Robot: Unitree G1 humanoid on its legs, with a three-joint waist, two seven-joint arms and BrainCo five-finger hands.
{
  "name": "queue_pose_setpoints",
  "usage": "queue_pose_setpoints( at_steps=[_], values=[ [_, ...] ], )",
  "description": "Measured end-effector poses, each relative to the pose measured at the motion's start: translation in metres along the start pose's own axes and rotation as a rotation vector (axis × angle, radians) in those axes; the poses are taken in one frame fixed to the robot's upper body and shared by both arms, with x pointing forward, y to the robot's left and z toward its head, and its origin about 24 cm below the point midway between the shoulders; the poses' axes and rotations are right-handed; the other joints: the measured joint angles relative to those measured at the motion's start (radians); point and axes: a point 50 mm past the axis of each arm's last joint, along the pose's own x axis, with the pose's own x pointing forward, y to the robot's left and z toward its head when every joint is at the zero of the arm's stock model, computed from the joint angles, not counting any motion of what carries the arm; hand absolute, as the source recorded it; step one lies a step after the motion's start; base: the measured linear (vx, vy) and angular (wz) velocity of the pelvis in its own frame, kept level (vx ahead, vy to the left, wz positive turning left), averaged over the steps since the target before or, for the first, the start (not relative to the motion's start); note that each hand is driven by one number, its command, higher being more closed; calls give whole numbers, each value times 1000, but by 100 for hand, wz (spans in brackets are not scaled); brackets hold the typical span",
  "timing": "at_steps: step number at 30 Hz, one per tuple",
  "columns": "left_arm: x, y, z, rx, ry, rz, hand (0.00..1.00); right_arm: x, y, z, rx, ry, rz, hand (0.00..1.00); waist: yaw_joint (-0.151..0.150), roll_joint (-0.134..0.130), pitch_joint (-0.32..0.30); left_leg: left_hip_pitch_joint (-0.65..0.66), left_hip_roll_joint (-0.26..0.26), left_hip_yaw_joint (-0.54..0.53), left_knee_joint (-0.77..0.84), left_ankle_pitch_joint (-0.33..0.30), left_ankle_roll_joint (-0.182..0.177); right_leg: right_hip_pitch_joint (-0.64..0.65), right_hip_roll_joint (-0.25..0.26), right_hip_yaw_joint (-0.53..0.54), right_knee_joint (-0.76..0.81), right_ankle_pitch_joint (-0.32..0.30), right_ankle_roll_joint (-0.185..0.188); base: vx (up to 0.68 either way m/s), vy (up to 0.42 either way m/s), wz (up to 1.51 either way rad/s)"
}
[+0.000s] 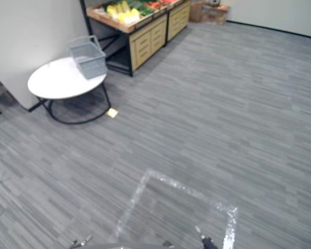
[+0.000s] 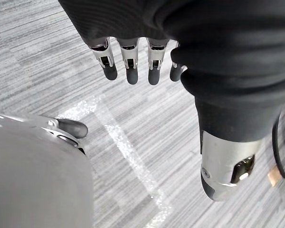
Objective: Pick vegetable in the basket
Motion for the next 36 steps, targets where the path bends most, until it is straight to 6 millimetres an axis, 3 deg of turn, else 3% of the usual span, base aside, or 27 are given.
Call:
queue_pose_setpoints(
  at_steps=[14, 22, 28, 32, 36],
  values=[
    [-1, -2, 3, -76, -47, 29, 0, -2, 6, 6, -48, -74, 39, 0, 0, -1, 0, 1, 15, 27, -13, -2, 5, -4, 18, 19, -14, 1, -2, -29, -21, -5],
    [-1, -29, 26, -62, -174, -66, 0, -5, 17, 18, -16, -193, 75, 0, 0, -7, -1, 13, 10, 36, -19, -6, -1, -3, 15, 23, -14, 1, -2, 32, -1, -3],
    [-3, -35, 36, -85, -233, -96, 0, -6, 20, 20, 31, -208, 116, 0, -1, -10, -2, 12, 11, 39, -16, -9, -5, -5, 15, 25, -14, 1, -2, -12, -7, -1],
    [-3, -34, 35, -67, -232, -96, 0, -7, 17, 15, 16, -195, 108, 0, -1, -9, -2, 12, 11, 46, -13, -9, -4, -4, 15, 27, -14, 1, -2, -49, -19, -2],
    [-2, -28, 17, 33, -139, -84, 0, -6, 5, 9, 48, -158, 60, 0, -2, -3, -5, 12, 14, 54, 3, -19, -1, -3, 15, 34, -13, 1, -2, -49, -15, -5]
  ],
)
